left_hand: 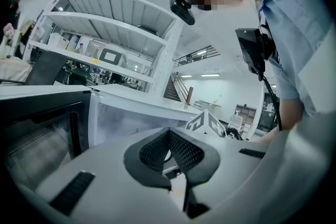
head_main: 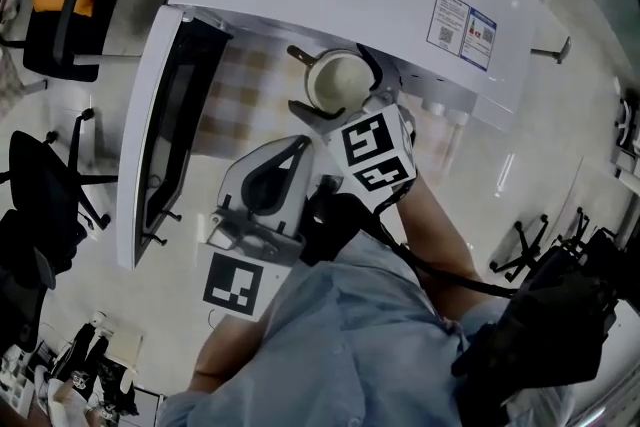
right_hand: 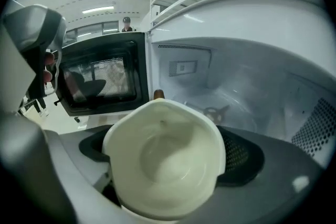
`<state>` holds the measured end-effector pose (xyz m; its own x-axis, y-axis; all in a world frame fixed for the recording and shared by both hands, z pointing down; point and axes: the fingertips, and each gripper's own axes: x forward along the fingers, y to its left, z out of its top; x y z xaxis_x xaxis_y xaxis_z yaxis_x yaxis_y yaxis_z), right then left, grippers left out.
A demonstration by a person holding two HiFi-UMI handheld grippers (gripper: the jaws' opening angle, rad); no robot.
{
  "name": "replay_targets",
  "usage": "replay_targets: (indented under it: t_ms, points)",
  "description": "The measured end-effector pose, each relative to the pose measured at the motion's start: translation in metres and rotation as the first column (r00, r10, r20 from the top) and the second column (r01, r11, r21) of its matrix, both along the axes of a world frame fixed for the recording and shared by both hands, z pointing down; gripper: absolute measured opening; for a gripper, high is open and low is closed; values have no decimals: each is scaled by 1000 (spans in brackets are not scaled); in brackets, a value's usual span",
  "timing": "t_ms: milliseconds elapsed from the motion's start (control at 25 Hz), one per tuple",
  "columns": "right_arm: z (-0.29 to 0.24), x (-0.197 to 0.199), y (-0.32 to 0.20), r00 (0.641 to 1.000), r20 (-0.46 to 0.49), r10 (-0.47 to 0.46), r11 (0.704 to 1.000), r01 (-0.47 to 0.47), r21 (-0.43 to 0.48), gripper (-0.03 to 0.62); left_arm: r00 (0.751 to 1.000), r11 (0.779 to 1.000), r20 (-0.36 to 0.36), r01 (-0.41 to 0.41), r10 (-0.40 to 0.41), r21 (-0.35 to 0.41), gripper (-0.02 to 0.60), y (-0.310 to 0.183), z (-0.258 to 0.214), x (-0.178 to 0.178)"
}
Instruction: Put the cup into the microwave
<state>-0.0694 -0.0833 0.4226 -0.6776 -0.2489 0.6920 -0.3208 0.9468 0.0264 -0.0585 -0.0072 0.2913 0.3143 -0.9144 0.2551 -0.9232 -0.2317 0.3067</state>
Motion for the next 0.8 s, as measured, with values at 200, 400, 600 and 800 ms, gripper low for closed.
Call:
replay_targets:
  t_ms: [200,400,600,800]
  points:
    - [5,-17,-26,999,-25,48,999,-48,-1,563,1000,1000,-8,-26,26,-10,5,-19,1,-18]
    - [14,-23,-45,993,-51,109,994,-110,-16,563,998,998,-22,-53,53,-18,5,-31,5,-28]
    - [19,-25,-59,989,-76,126,992,-125,17,565,997,997,-35,-66,65,-29,5,-37,9,-33]
    - [30,-29,-62,987,-77,137,990,-138,2,565,997,996,-34,-74,73,-44,5,-38,14,-37]
